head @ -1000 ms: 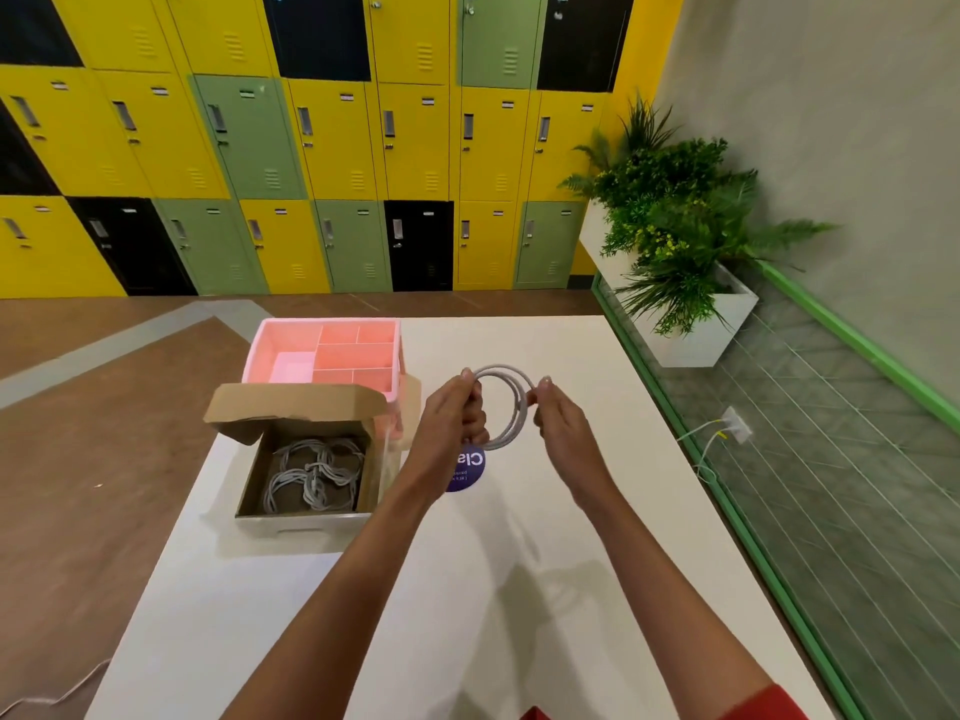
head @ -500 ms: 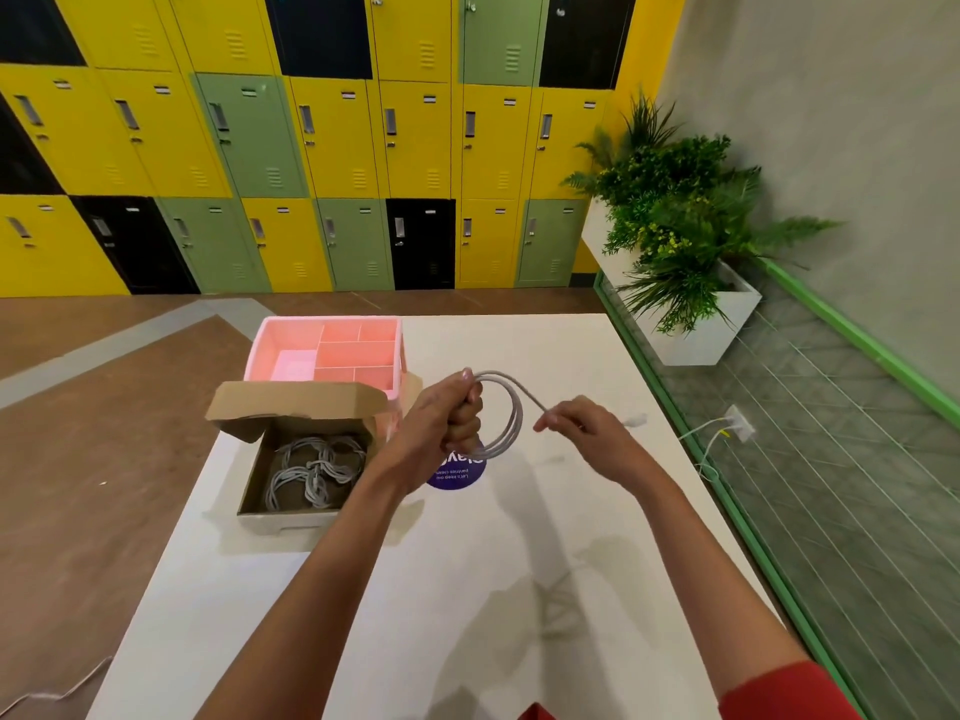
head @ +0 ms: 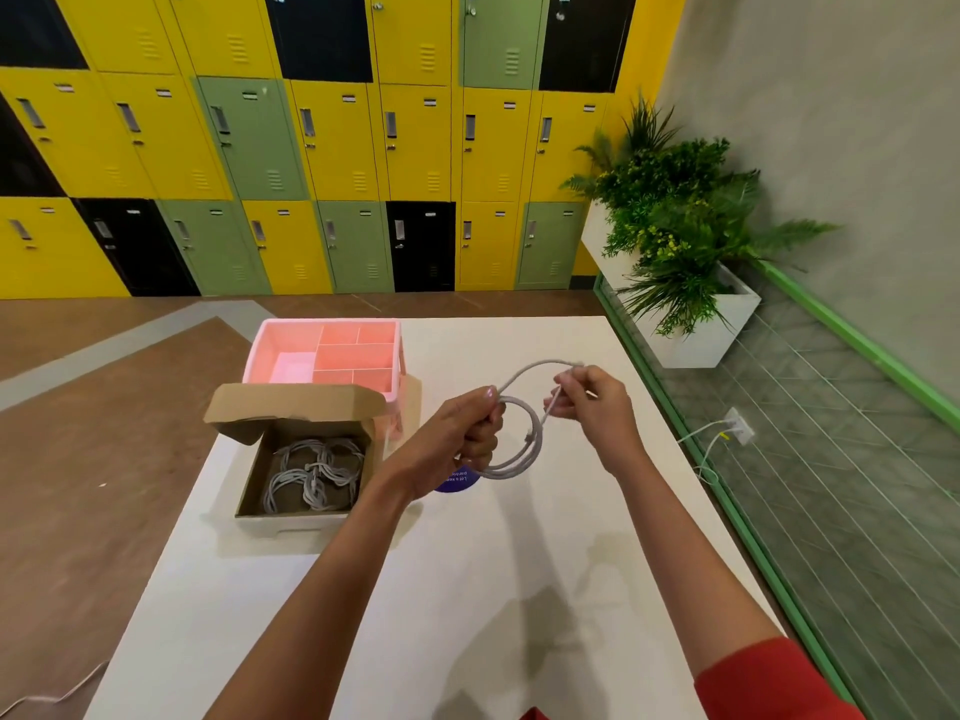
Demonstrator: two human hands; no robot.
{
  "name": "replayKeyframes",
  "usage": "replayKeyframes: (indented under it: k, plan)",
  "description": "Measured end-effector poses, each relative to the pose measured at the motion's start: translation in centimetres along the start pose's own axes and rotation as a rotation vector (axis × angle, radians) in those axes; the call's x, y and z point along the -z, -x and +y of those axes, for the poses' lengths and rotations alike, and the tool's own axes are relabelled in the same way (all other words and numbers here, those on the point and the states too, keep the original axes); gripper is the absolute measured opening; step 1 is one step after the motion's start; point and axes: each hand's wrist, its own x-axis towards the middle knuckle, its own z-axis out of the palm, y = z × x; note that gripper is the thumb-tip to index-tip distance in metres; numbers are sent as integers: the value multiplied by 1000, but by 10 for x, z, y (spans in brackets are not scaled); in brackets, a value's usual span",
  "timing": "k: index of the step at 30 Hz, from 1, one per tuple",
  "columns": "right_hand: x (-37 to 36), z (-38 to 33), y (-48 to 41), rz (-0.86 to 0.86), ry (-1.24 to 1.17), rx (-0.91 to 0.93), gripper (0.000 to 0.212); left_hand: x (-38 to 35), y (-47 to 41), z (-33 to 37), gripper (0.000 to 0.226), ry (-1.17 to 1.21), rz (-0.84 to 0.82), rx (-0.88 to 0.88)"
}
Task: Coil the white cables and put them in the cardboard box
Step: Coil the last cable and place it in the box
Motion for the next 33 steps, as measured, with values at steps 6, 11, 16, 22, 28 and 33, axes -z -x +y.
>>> replayKeyframes:
  k: [6,11,16,22,28,33]
  plan:
    - [-12,-26,7,-162,-143,-78,19,-5,-3,-2,33,-51,-36,21]
    - [-17,-39,18,-342,-170,-202,23,-1,-4,-5,32,-45,-31,20]
    - [-15,-47,24,-398,-111,-212,11,2,-5,-8,31,-22,-7,5]
    - [-13,-43,25,-515,52,-242,8,6,-5,-9,31,-9,46,-6]
    - [-15,-48,31,-598,-80,-274,11,6,-5,-6,29,-30,71,-28]
    - [-16,-48,32,-577,14,-248,20,5,-5,-5,31,-61,92,-57]
